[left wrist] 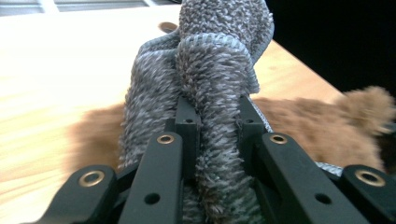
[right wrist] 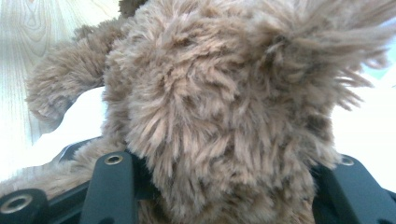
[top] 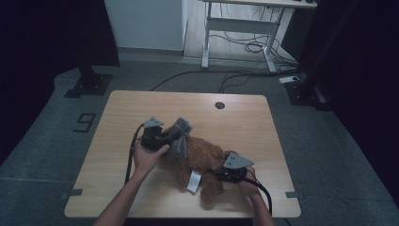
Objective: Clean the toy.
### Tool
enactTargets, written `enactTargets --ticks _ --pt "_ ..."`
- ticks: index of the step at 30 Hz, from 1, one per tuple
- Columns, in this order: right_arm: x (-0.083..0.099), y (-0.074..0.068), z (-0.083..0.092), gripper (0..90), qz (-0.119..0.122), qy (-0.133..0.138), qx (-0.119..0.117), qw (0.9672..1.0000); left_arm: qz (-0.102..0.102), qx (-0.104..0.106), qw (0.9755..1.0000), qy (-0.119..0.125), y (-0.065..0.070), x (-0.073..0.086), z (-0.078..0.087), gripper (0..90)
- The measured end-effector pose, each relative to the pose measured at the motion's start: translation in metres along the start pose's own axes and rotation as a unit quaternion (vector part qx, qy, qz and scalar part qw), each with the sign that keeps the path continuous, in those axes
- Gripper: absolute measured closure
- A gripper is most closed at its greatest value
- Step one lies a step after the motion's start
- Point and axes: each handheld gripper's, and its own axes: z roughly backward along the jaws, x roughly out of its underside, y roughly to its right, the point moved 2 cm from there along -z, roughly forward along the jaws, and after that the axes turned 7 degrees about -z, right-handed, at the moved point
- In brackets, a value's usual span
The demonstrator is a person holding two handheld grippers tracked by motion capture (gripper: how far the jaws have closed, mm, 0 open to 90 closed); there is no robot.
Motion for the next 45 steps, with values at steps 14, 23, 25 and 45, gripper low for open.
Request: enactTargets --ticks 14,23,25,45 --pt "0.001 0.001 -0.001 44.2 -0.002 0.002 -0.003 1.0 0.062 -0.038 0.995 -0.069 -0.061 0.054 0.002 77.2" --pt "0.001 0.002 0.0 43.9 -0.006 0.002 -0.003 1.0 0.045 -0.031 0.9978 -0.039 -0.051 0.039 0.019 76.8" --pt "0.001 0.002 -0.001 43.9 -0.007 0.003 -0.004 1.0 0.03 -0.025 0.9989 -0.026 -0.044 0.027 0.023 76.7" --pt "0.002 0.002 0.0 43.7 -0.012 0.007 -0.004 0.9999 -0.011 0.02 0.9995 0.023 -0.009 -0.017 0.005 76.0"
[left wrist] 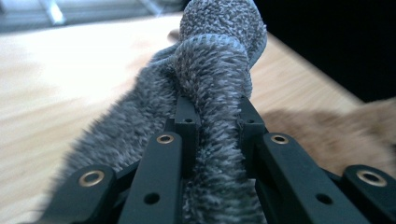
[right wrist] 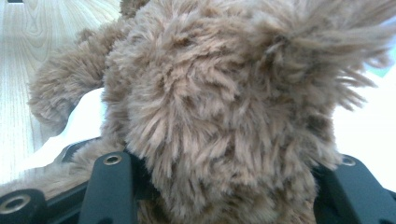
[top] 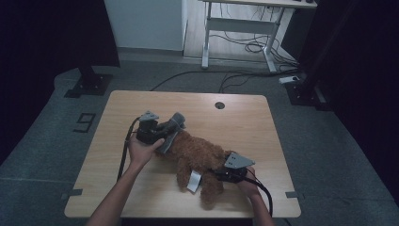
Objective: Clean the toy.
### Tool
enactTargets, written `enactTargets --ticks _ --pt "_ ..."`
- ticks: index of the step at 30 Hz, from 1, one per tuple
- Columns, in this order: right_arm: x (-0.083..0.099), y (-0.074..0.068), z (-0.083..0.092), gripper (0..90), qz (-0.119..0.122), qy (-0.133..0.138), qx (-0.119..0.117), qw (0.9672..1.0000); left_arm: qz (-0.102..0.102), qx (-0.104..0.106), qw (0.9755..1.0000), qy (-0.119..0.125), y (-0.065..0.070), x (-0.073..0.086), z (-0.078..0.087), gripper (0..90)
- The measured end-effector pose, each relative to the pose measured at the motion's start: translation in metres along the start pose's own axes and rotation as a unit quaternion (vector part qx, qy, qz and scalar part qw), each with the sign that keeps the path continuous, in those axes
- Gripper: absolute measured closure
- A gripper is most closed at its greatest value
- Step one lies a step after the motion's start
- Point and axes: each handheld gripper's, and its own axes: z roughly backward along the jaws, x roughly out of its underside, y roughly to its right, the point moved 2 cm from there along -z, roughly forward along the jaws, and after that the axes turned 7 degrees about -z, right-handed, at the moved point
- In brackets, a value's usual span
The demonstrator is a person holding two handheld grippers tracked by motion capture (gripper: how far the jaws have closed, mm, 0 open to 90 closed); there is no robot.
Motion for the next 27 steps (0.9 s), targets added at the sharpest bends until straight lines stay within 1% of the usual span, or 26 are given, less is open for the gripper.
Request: enactTargets --ticks 1,2,3,4,5,6,7,8,10,12,13,14,15,16,17,18,19,20,21,22,23,24,25,26,27 --pt "0.0 0.0 0.0 43.7 0.001 0.0 0.0 1.0 -0.002 0.003 1.0 0.008 0.002 -0.003 0.002 76.0" --pt "0.0 0.0 -0.001 43.7 0.001 0.001 0.0 1.0 -0.008 0.004 0.9999 0.006 0.003 -0.005 0.003 76.0" --pt "0.0 0.0 -0.001 43.7 0.001 0.001 0.0 1.0 -0.008 0.004 0.9999 0.006 0.003 -0.005 0.003 76.0" --pt "0.0 -0.001 -0.001 43.8 0.001 0.001 0.001 1.0 -0.011 0.008 0.9999 0.002 0.005 -0.008 -0.002 76.0" --pt "0.0 -0.001 -0.001 43.8 0.001 0.001 0.001 1.0 -0.011 0.008 0.9999 0.002 0.005 -0.008 -0.002 75.9" --pt "-0.001 -0.002 -0.001 43.7 0.002 0.001 0.002 1.0 -0.01 0.016 0.9998 -0.012 0.007 -0.007 -0.014 75.8" --pt "-0.001 -0.002 -0.001 43.7 0.002 0.001 0.002 1.0 -0.01 0.016 0.9998 -0.012 0.007 -0.007 -0.014 75.6" --pt "-0.001 -0.002 0.0 43.7 0.005 0.001 0.001 1.0 -0.003 0.021 0.9992 -0.034 0.005 -0.002 -0.028 75.3" --pt "-0.001 -0.002 0.0 43.7 0.004 0.002 -0.001 1.0 0.021 0.03 0.9985 -0.041 0.0 0.006 -0.038 75.1" --pt "-0.001 -0.002 0.0 43.7 0.004 0.003 0.002 1.0 0.038 0.04 0.9977 -0.04 -0.004 0.013 -0.041 75.7" --pt "-0.001 -0.002 0.0 43.7 0.004 0.003 0.002 1.0 0.038 0.04 0.9977 -0.04 -0.004 0.013 -0.041 76.1" --pt "-0.002 -0.001 0.0 43.6 0.008 0.003 0.006 0.9999 0.047 0.043 0.9974 -0.033 -0.006 0.019 -0.038 76.4" --pt "-0.002 -0.001 0.001 43.6 0.011 0.002 0.007 0.9999 0.049 0.044 0.9974 -0.028 -0.005 0.023 -0.035 76.6" --pt "-0.003 -0.001 0.0 43.7 0.017 0.003 0.009 0.9998 0.05 0.042 0.9976 -0.024 -0.004 0.027 -0.032 76.9" --pt "-0.004 -0.001 0.0 43.8 0.023 0.002 0.015 0.9996 0.05 0.042 0.9976 -0.024 -0.004 0.027 -0.032 77.1" --pt "-0.006 -0.001 0.0 44.1 0.03 0.0 0.022 0.9993 0.046 0.039 0.998 -0.02 -0.002 0.034 -0.027 77.3" --pt "-0.006 -0.001 0.0 44.1 0.03 0.0 0.022 0.9993 0.046 0.039 0.998 -0.02 -0.002 0.034 -0.027 77.3" --pt "-0.01 -0.001 0.0 44.2 0.045 -0.009 0.031 0.9985 0.053 0.043 0.9976 -0.012 -0.002 0.04 -0.021 77.5" --pt "-0.01 -0.001 0.0 44.2 0.045 -0.009 0.031 0.9985 0.053 0.043 0.9976 -0.012 -0.002 0.04 -0.021 77.5" --pt "-0.018 0.001 -0.001 44.1 0.058 -0.018 0.039 0.9974 0.064 0.046 0.9968 -0.005 -0.004 0.045 -0.016 77.6" --pt "-0.022 0.003 -0.002 43.9 0.068 -0.027 0.041 0.9965 0.07 0.048 0.9964 -0.003 -0.005 0.047 -0.015 77.7" --pt "-0.027 0.006 -0.003 43.4 0.073 -0.034 0.045 0.9957 0.075 0.048 0.9961 -0.001 -0.005 0.049 -0.013 77.6" --pt "-0.027 0.006 -0.003 43.4 0.073 -0.034 0.045 0.9957 0.075 0.048 0.9961 -0.001 -0.005 0.049 -0.013 77.7" --pt "-0.036 0.013 -0.007 41.1 0.076 -0.052 0.048 0.9946 0.081 0.048 0.9955 0.005 -0.006 0.053 -0.011 77.7" --pt "-0.036 0.013 -0.007 41.1 0.076 -0.052 0.048 0.9946 0.081 0.048 0.9955 0.005 -0.006 0.053 -0.011 77.7"
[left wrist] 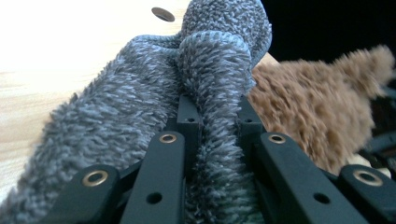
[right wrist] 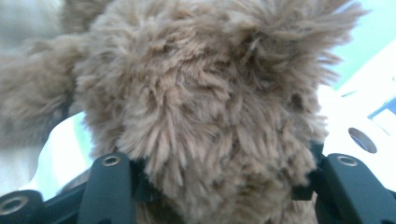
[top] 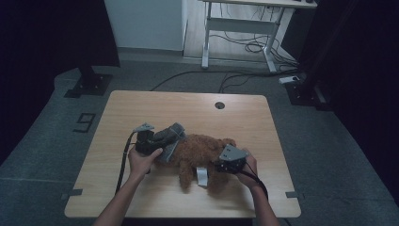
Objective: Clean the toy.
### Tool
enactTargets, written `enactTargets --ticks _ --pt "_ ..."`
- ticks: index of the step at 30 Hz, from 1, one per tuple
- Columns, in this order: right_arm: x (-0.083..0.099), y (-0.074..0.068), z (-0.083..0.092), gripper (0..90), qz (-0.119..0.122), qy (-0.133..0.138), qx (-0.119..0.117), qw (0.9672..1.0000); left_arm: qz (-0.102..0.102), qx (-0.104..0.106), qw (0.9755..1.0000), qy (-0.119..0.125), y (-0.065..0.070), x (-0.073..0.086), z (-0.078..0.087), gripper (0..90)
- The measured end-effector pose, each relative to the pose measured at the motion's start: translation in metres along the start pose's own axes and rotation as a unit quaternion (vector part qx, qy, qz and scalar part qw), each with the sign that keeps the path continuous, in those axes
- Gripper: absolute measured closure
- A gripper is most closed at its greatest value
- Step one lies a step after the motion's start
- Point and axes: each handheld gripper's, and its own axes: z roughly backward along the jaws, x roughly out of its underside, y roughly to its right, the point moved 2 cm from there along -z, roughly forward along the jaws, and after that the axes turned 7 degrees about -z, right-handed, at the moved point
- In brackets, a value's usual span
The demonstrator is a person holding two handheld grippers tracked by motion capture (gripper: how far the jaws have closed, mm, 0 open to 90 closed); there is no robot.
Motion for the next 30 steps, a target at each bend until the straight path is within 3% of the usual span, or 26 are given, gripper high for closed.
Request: enactTargets --ticks 1,3,6,7,8,10,12,15,16,17,19,20,21,22,24,25,26,27,28,29,30 --pt "-0.002 0.008 -0.006 37.5 -0.013 -0.018 0.009 0.9997 0.007 0.007 0.9999 0.006 0.0 0.004 0.001 77.7" --pt "0.0 0.011 -0.008 34.9 -0.028 -0.029 0.011 0.9991 0.008 0.01 0.9999 0.009 0.002 0.007 0.001 77.7" --pt "0.005 0.01 -0.008 31.4 -0.047 -0.031 0.018 0.9982 0.004 0.011 0.9999 0.011 0.004 0.01 0.001 77.8" --pt "0.012 0.01 -0.003 28.0 -0.08 -0.028 0.014 0.9963 -0.002 0.009 0.9999 0.011 0.006 0.011 0.001 77.8" --pt "0.012 0.01 -0.003 28.0 -0.08 -0.028 0.014 0.9963 -0.002 0.009 0.9999 0.011 0.006 0.011 0.001 77.7" --pt "0.021 0.009 0.006 26.9 -0.113 -0.015 -0.004 0.9934 -0.006 0.011 0.9998 0.013 0.008 0.013 0.002 77.8" --pt "0.023 0.008 0.01 23.6 -0.122 -0.008 -0.008 0.9925 -0.009 0.014 0.9998 0.013 0.011 0.015 0.002 77.8" --pt "0.022 0.012 0.025 19.5 -0.18 0.04 -0.027 0.9825 -0.017 0.023 0.9995 0.014 0.018 0.021 0.003 77.9" --pt "0.022 0.012 0.025 19.5 -0.18 0.04 -0.027 0.9825 -0.017 0.023 0.9995 0.014 0.018 0.021 0.003 77.9" --pt "0.014 0.016 0.031 16.6 -0.21 0.069 -0.031 0.9747 -0.024 0.02 0.9994 0.016 0.022 0.024 0.004 77.9" --pt "0.004 0.019 0.034 15.4 -0.23 0.091 -0.026 0.9685 -0.028 0.017 0.9993 0.019 0.024 0.027 0.005 77.9" --pt "0.004 0.019 0.034 15.4 -0.23 0.091 -0.026 0.9685 -0.028 0.017 0.9993 0.019 0.024 0.027 0.005 77.9" --pt "-0.007 0.022 0.034 13.5 -0.25 0.105 -0.027 0.9621 -0.027 0.018 0.9992 0.021 0.025 0.029 0.006 77.9" --pt "-0.012 0.023 0.032 13.5 -0.257 0.105 -0.026 0.9603 -0.027 0.018 0.9992 0.021 0.025 0.029 0.006 77.9" --pt "-0.016 0.025 0.029 13.2 -0.261 0.097 -0.014 0.9603 -0.025 0.02 0.9992 0.022 0.024 0.03 0.007 77.9" --pt "-0.02 0.027 0.017 13.2 -0.257 0.065 -0.004 0.9642 -0.025 0.02 0.9992 0.023 0.024 0.03 0.007 77.9" --pt "-0.019 0.026 0.012 13.3 -0.258 0.049 -0.001 0.965 -0.023 0.021 0.9993 0.022 0.024 0.03 0.008 77.9" --pt "-0.017 0.024 0.006 13.3 -0.255 0.028 -0.006 0.9666 -0.023 0.021 0.9992 0.022 0.024 0.03 0.008 77.9" --pt "-0.017 0.024 0.006 13.3 -0.255 0.028 -0.006 0.9666 -0.023 0.021 0.9992 0.022 0.024 0.03 0.008 77.9" --pt "-0.009 0.015 -0.004 13.7 -0.247 -0.01 -0.023 0.9687 -0.025 0.025 0.9992 0.021 0.025 0.032 0.009 77.9" --pt "-0.005 0.01 -0.005 14.8 -0.253 -0.019 -0.031 0.9668 -0.024 0.026 0.9991 0.022 0.025 0.033 0.009 77.9"
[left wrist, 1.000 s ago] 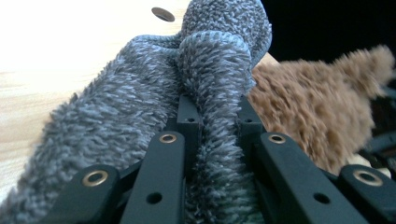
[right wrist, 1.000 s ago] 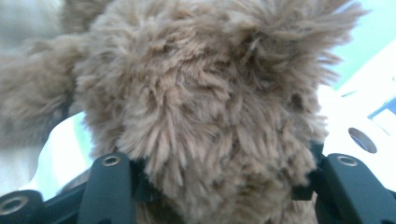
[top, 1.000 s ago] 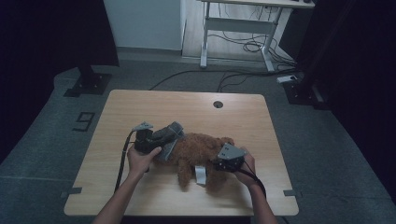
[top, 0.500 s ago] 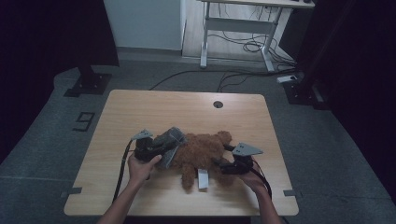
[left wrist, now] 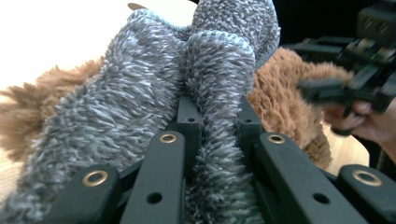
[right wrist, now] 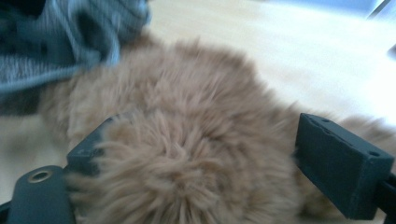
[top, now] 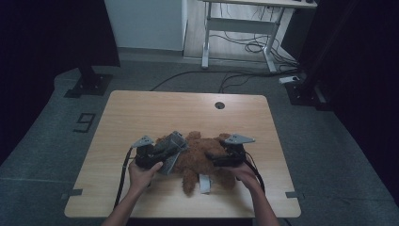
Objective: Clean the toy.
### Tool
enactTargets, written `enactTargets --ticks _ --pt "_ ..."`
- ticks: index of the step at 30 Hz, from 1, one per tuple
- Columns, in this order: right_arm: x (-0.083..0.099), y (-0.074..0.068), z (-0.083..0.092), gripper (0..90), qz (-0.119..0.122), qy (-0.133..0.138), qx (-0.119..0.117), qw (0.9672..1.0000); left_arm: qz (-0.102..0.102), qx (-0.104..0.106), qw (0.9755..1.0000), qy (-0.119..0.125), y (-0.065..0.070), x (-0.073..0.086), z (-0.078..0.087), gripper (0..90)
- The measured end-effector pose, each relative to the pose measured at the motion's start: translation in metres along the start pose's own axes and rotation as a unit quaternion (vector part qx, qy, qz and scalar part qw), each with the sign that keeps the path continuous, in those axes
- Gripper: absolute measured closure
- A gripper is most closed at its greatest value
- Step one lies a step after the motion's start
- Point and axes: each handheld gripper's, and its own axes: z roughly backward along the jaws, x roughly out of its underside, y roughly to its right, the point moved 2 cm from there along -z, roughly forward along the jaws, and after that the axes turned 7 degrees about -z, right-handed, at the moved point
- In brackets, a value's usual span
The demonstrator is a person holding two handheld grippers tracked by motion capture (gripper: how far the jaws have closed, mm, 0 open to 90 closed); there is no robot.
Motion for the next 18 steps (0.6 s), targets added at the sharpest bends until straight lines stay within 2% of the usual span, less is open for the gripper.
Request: enactTargets --ticks 2,4,6,8,9,11,12,13,14,15,16,18 --pt "0.01 -0.001 -0.001 17.5 -0.021 -0.009 -0.013 0.9997 0.001 0.007 1.0 0.001 0.002 0.002 0.001 77.8" --pt "0.014 -0.001 0.0 19.2 -0.024 -0.008 -0.013 0.9996 0.003 0.01 0.9999 0.001 0.003 0.002 0.002 77.8" --pt "0.023 -0.003 0.003 24.7 -0.019 -0.002 -0.02 0.9996 0.011 0.016 0.9998 0.005 0.008 -0.004 0.007 77.5" --pt "0.025 -0.004 0.004 27.2 -0.015 0.0 -0.019 0.9997 0.007 0.012 0.9999 0.005 0.01 -0.009 0.008 77.3" --pt "0.027 -0.006 0.004 33.3 -0.001 0.005 -0.011 0.9999 -0.007 0.006 1.0 0.004 0.017 -0.022 0.007 77.2" --pt "0.029 -0.009 0.004 38.4 0.01 0.012 -0.008 0.9999 -0.02 0.006 0.9998 0.003 0.025 -0.036 -0.001 77.0" --pt "0.029 -0.009 0.004 38.4 0.01 0.012 -0.008 0.9999 -0.02 0.006 0.9998 0.003 0.025 -0.036 -0.001 76.9" --pt "0.031 -0.011 0.004 40.4 0.017 0.018 -0.004 0.9997 -0.031 0.007 0.9995 0.002 0.033 -0.045 -0.009 76.9" --pt "0.035 -0.014 0.005 43.6 0.033 0.033 0.003 0.9989 -0.052 0.009 0.9986 -0.007 0.046 -0.057 -0.024 76.8" --pt "0.037 -0.016 0.005 44.6 0.041 0.041 0.007 0.9983 -0.058 0.015 0.9981 -0.014 0.054 -0.062 -0.034 76.7" --pt "0.037 -0.016 0.005 44.6 0.041 0.041 0.007 0.9983 -0.058 0.015 0.9981 -0.014 0.054 -0.062 -0.034 76.7" --pt "0.039 -0.018 0.006 46.7 0.052 0.05 0.017 0.9972 -0.073 0.021 0.9965 -0.035 0.067 -0.071 -0.057 76.3"
